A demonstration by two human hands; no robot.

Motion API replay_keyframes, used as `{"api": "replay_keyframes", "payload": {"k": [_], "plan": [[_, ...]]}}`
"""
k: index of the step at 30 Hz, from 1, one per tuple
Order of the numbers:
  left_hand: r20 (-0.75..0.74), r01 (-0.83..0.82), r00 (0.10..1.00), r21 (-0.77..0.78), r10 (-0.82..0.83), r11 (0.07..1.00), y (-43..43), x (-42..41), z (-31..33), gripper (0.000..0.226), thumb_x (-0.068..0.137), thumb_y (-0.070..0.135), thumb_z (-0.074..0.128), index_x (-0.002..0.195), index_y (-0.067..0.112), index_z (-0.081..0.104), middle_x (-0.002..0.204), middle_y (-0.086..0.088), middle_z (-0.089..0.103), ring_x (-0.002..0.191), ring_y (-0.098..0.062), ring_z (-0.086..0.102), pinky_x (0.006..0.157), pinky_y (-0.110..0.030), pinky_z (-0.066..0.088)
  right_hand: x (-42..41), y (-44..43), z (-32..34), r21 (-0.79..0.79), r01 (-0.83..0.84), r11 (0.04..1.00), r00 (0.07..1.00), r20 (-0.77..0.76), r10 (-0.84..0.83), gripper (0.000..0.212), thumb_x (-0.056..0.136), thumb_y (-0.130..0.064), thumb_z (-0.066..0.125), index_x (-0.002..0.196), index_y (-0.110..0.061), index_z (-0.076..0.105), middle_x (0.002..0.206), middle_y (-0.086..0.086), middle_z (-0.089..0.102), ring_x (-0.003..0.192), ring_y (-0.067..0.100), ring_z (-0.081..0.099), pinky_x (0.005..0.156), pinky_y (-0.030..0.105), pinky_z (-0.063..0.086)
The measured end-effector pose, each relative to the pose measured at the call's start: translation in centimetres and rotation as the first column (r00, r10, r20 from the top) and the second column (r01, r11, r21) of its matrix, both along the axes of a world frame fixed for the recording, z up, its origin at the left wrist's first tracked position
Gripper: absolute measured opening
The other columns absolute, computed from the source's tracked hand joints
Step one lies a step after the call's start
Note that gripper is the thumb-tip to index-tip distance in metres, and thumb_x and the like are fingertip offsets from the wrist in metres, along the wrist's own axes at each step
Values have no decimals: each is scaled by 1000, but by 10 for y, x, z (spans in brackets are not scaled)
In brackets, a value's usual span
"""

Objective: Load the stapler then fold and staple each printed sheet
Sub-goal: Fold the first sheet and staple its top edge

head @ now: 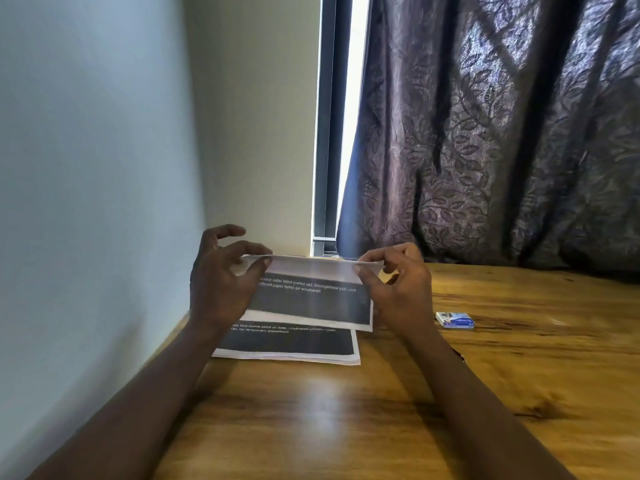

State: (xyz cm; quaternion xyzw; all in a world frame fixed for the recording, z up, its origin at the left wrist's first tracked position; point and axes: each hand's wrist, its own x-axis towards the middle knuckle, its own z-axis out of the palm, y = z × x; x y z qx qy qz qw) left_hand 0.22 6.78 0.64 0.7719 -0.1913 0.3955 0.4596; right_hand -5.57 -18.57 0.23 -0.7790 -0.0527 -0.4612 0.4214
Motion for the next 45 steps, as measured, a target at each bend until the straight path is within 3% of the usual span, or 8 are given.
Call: {"api": "replay_keyframes", "payload": {"k": [6, 10, 14, 22, 30, 36, 42, 45], "plan": [[56, 84, 995, -152, -77, 985, -9, -4, 2, 11, 89, 23, 79, 99, 26, 76, 109, 12, 75, 71, -11, 76, 75, -43, 64, -9, 9, 7, 198, -5, 980, 999, -40, 13, 13, 95, -37, 67, 94, -24, 70, 72, -4, 71, 63, 15, 67, 53, 36, 55], [-89, 120, 986, -193, -139, 974, -10, 1, 1, 19, 89, 2, 72, 91, 20, 78, 93, 8, 79, 84, -7, 76, 87, -37, 63, -10, 17, 12, 670, -167, 723, 928, -141, 345, 28, 100, -38, 57, 101, -11, 68, 90, 15, 77, 70, 30, 74, 47, 28, 52], [-194, 241, 919, -411, -343, 879, -3, 4, -5, 25, 80, 7, 54, 74, 13, 77, 88, -6, 78, 85, -21, 73, 78, -32, 60, -5, 12, 9, 768, -129, 627, 866, -222, 449, 43, 89, -47, 70, 102, -6, 67, 94, 15, 76, 78, 31, 76, 53, 33, 59], [-292, 295, 870, -338, -398, 894, 6, 11, -11, 24, 75, 26, 55, 66, 20, 77, 82, -7, 77, 88, -36, 70, 73, -42, 50, -5, 10, -7, 704, -76, 706, 842, -333, 424, 83, 84, -2, 77, 146, -42, 40, 128, 9, 50, 86, 33, 74, 60, 39, 63], [-458, 360, 742, -345, -490, 867, 4, 12, -5, 29, 91, 19, 76, 118, 15, 65, 108, -12, 78, 87, -25, 78, 68, -35, 64, -22, 4, 3, 544, -232, 806, 843, -300, 446, 25, 89, 0, 71, 112, -8, 75, 102, 12, 76, 69, 13, 73, 59, 22, 57], [-389, 475, 775, -160, -498, 865, 0, 10, -12, 48, 91, -3, 68, 109, 41, 69, 105, 7, 73, 93, -29, 75, 75, -52, 64, -14, -1, -4, 375, -191, 907, 864, -375, 336, 19, 90, -4, 72, 102, -17, 79, 101, 6, 77, 79, 13, 73, 65, 20, 56], [-361, 369, 875, 63, -323, 927, -10, 11, -17, 23, 84, 50, 68, 104, 39, 74, 106, 7, 76, 88, -12, 75, 75, -45, 63, -19, 1, -1, 306, -209, 929, 861, -393, 324, 23, 92, 1, 67, 106, -15, 77, 99, -3, 73, 78, 3, 71, 64, 16, 54], [-284, 305, 926, 174, -249, 936, -15, 10, -15, 13, 82, 43, 70, 95, 41, 72, 98, 10, 76, 82, -9, 72, 73, -41, 61, -13, 3, -9, 113, -70, 991, 915, -388, 109, 29, 91, -3, 68, 108, -24, 77, 99, -2, 75, 87, 18, 72, 78, 31, 60]]}}
